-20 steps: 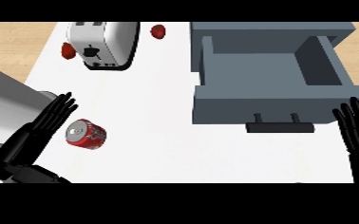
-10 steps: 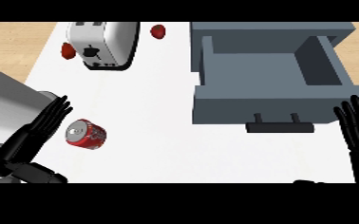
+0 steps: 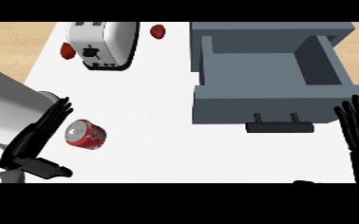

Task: Pick up the can, place it into the drawer and close the drawer

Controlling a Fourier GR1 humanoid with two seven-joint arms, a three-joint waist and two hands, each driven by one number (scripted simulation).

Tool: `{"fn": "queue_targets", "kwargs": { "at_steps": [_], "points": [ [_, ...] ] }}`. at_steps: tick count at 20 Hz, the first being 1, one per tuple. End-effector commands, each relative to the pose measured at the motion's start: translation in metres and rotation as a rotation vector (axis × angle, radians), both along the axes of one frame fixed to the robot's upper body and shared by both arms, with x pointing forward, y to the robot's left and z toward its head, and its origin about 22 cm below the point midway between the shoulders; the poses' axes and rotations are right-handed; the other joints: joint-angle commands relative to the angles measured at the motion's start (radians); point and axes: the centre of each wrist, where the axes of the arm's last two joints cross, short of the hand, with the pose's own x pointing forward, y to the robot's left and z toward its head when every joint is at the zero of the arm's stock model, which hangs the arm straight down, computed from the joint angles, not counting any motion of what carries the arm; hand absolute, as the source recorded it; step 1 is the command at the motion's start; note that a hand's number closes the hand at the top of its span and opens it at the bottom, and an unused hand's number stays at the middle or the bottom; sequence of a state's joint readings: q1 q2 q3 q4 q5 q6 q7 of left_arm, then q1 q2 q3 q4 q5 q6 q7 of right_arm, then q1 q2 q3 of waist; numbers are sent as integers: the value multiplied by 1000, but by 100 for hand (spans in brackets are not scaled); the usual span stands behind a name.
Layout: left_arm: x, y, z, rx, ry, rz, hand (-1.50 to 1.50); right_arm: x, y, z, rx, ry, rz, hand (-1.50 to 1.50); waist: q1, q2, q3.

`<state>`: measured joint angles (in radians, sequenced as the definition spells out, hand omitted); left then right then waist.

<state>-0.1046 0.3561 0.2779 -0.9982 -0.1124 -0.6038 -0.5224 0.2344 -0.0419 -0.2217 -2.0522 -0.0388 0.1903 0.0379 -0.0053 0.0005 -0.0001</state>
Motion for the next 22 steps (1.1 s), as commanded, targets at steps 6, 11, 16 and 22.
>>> {"fn": "queue_targets", "kwargs": {
  "at_steps": [6,11,16,22],
  "points": [
    [-9,17,-32,-42,15,11,-150,2,9,-15,-4,1,-2,-150,-1,0,0],
    [23,-11,-31,-41,25,11,-150,-15,-12,6,8,-29,-4,-150,-5,0,0],
    [11,5,-36,-52,27,-12,-150,-7,-15,7,8,-8,-6,-150,-2,0,0],
    [15,-10,-47,-25,28,-8,-150,-20,0,12,2,-16,18,-150,-4,0,0]
  ]
}}
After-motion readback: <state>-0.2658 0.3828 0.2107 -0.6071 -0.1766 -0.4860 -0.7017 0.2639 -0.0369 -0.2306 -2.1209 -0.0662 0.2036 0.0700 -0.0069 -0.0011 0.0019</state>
